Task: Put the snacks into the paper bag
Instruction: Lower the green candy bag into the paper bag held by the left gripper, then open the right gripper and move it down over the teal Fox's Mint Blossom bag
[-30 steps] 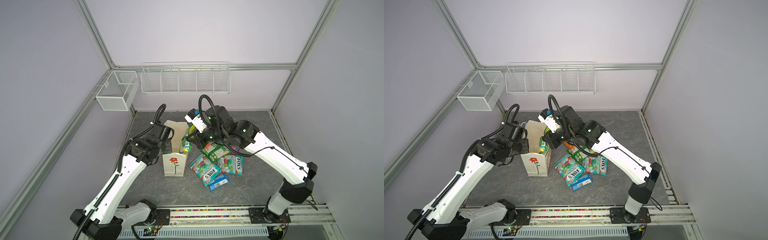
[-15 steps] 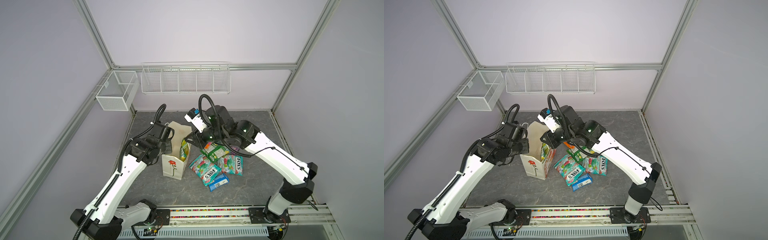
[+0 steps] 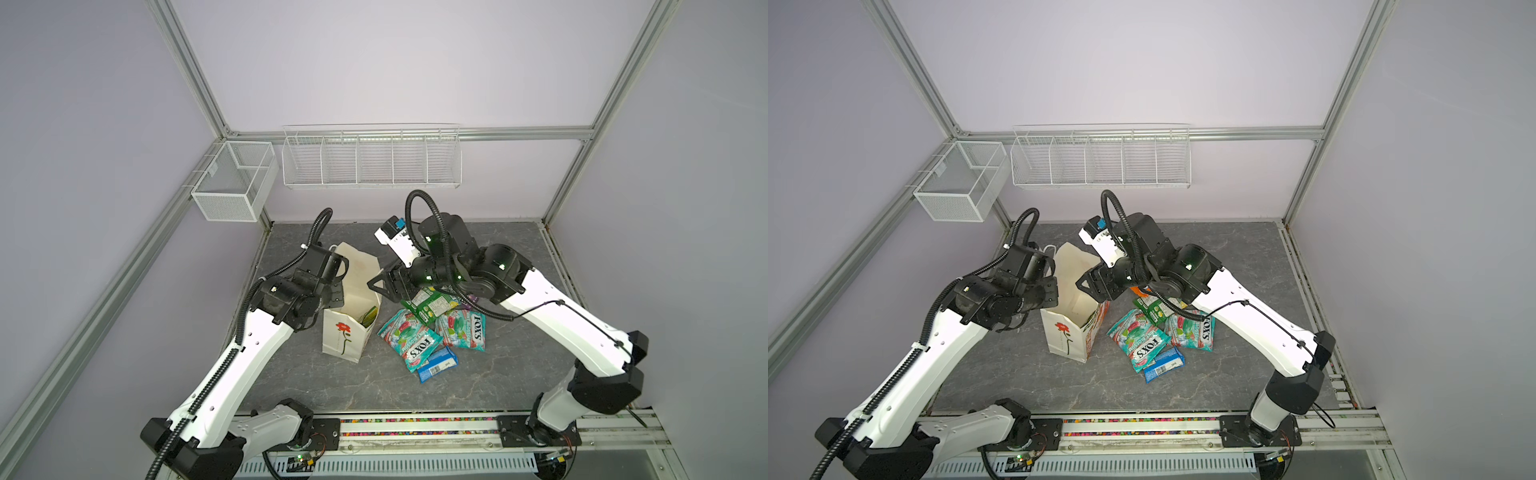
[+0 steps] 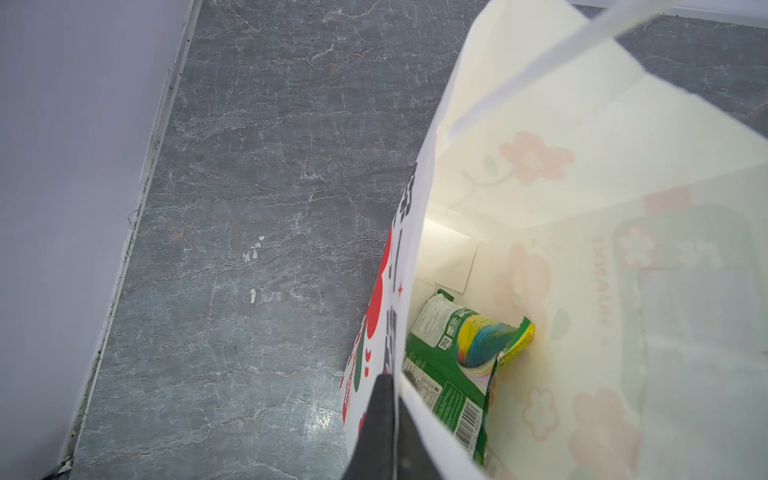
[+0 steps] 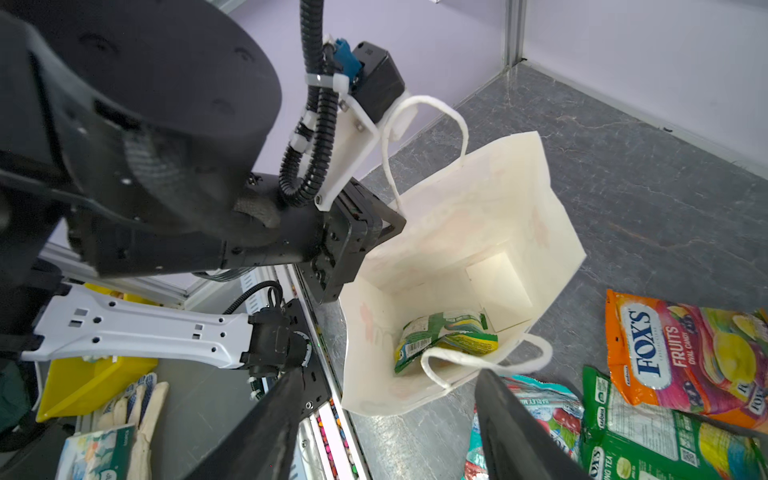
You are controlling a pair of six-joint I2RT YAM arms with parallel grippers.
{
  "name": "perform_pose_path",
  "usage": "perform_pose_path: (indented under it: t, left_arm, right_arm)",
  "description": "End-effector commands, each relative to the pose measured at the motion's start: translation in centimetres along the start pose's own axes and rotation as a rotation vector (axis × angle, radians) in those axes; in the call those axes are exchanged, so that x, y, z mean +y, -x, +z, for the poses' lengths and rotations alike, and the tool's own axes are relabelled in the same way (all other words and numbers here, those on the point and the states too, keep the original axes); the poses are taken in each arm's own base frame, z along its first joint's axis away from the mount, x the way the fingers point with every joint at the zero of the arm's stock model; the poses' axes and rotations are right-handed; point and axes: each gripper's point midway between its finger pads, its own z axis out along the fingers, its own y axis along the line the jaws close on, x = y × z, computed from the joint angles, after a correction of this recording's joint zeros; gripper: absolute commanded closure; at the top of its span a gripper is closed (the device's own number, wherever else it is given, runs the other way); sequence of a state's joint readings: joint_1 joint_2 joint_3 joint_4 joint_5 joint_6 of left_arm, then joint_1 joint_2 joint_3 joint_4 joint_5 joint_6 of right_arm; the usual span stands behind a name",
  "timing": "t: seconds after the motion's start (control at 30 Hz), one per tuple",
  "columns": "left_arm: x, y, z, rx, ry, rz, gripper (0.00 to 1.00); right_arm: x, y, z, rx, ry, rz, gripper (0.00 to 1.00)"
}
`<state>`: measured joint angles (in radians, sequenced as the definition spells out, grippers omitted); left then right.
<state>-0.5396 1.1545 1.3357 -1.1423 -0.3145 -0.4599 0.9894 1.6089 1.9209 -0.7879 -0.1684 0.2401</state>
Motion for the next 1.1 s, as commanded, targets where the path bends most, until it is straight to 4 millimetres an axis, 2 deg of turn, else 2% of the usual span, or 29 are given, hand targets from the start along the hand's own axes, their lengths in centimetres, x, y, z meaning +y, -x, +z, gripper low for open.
perform_pose_path:
  t: [0.0, 0.07, 0.23, 0.3, 0.47, 0.53, 0.7, 0.87, 1.0, 1.07]
  left_arm:
    - [0.2, -0.1, -0.3, -0.005, 0.004, -0.012, 1.00]
    - [0.0, -0.1, -0.3, -0.006, -0.004, -0.016, 1.00]
    - [-0.2, -0.3, -0.2, 0.000, -0.018, -0.022, 1.00]
    - [-0.3, -0.3, -0.2, -0.002, -0.027, -0.025, 1.00]
    - [-0.3, -0.4, -0.5, -0.009, -0.040, -0.035, 1.00]
    - [-0.5, -0.4, -0.6, -0.011, -0.050, -0.042, 1.00]
    - [-0.7, -0.4, -0.7, -0.011, -0.069, -0.052, 1.00]
    - [-0.9, -0.4, -0.7, -0.011, -0.080, -0.059, 1.00]
    - [-1.1, -0.3, -0.8, -0.010, -0.092, -0.066, 1.00]
    - [-1.2, -0.4, -0.8, -0.008, -0.097, -0.067, 1.00]
  right_arm:
    - [0.2, 0.3, -1.9, -0.047, -0.016, 0.000, 0.23]
    - [-0.3, -0.2, -2.5, -0.056, -0.037, 0.006, 0.20]
    - [-0.9, -1.3, -4.3, -0.104, -0.053, 0.016, 0.01]
    - [-0.9, -2.1, -5.0, -0.133, -0.039, 0.031, 0.00]
    - [-4.8, -5.3, -6.6, -0.144, -0.173, 0.146, 0.02]
    - [-5.6, -6.6, -6.7, -0.128, -0.191, 0.179, 0.02]
    - [-6.8, -9.5, -6.3, -0.098, -0.214, 0.246, 0.00]
    - [-8.0, -13.9, -4.1, -0.026, -0.208, 0.347, 0.01]
    - [-7.4, -15.8, -2.5, -0.033, -0.113, 0.408, 0.02]
    - [-8.5, -17.5, -2.0, -0.013, -0.150, 0.453, 0.03]
